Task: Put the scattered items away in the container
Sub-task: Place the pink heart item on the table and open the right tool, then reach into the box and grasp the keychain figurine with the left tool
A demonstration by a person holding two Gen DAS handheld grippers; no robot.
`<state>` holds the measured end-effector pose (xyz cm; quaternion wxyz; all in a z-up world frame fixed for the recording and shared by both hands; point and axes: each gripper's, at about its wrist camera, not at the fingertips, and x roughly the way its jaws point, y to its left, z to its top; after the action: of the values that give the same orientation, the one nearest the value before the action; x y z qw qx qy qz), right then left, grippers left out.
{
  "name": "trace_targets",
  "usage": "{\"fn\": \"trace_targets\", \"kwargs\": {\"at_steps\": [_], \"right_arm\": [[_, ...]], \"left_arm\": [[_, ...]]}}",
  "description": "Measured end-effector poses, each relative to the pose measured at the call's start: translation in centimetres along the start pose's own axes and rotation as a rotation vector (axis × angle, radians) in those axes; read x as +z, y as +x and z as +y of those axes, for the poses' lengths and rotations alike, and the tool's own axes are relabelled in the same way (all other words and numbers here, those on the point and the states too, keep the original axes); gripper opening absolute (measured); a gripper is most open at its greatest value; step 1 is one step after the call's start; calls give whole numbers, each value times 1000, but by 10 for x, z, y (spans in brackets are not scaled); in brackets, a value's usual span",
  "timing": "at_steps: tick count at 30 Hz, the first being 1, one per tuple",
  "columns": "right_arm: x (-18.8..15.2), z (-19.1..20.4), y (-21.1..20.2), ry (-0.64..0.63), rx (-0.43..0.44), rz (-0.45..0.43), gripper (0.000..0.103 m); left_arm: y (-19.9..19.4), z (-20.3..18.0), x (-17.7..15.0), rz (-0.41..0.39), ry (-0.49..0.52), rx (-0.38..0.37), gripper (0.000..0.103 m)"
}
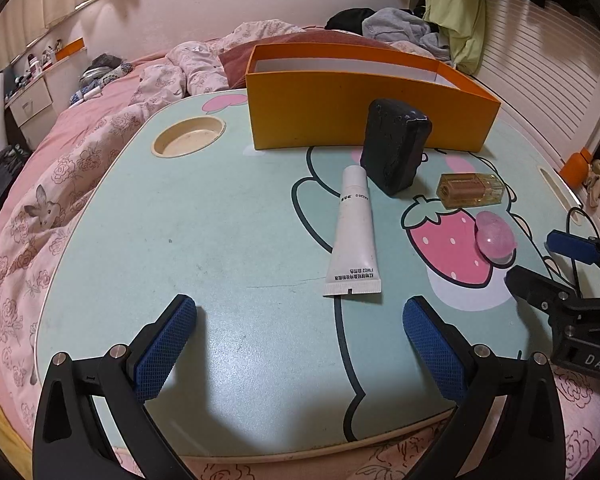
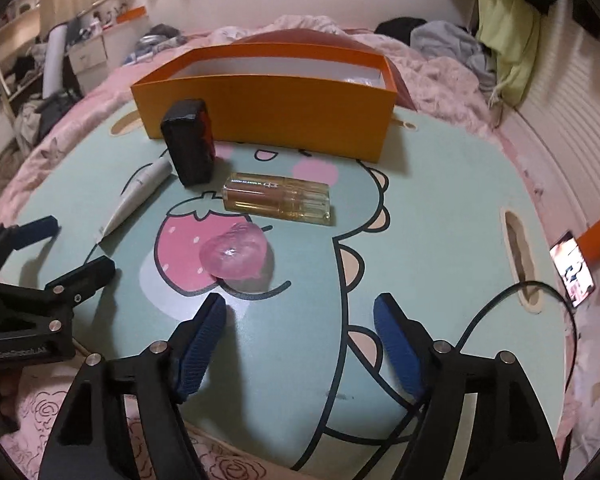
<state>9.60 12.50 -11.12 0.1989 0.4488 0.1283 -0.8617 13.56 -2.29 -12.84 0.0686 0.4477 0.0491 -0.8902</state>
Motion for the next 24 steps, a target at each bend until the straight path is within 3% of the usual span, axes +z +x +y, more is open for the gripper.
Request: {"fn": "trace_targets", "kwargs": {"at_steps": [4, 11, 13, 15, 17, 20, 22, 24], "right_arm": [[0, -9, 4, 32, 28, 10, 89], [-2, -8, 3, 25, 35, 6, 90], [-3, -9, 3, 25, 38, 4, 90], [-4, -9, 2, 25, 41, 2, 90], [-4, -8, 3, 25, 42, 1, 91], [-4, -8, 3, 24, 42, 1, 91], [-4, -9, 3, 24, 44, 0, 91], [-4, -8, 3, 24, 46, -2, 92]], "left_arm": [[0, 0, 0, -1, 0, 2, 103], [0, -1, 2, 15, 6, 1, 103], [-3, 0, 5, 26, 12, -31, 102], [-17, 3, 18, -18, -1, -60, 99], [-43, 6, 45, -106, -17, -101, 98], [-71, -5, 103, -167, 63, -196, 98], [-73, -20, 143, -153, 125, -266, 98], [-51, -41, 181, -46, 142, -333, 98]]}}
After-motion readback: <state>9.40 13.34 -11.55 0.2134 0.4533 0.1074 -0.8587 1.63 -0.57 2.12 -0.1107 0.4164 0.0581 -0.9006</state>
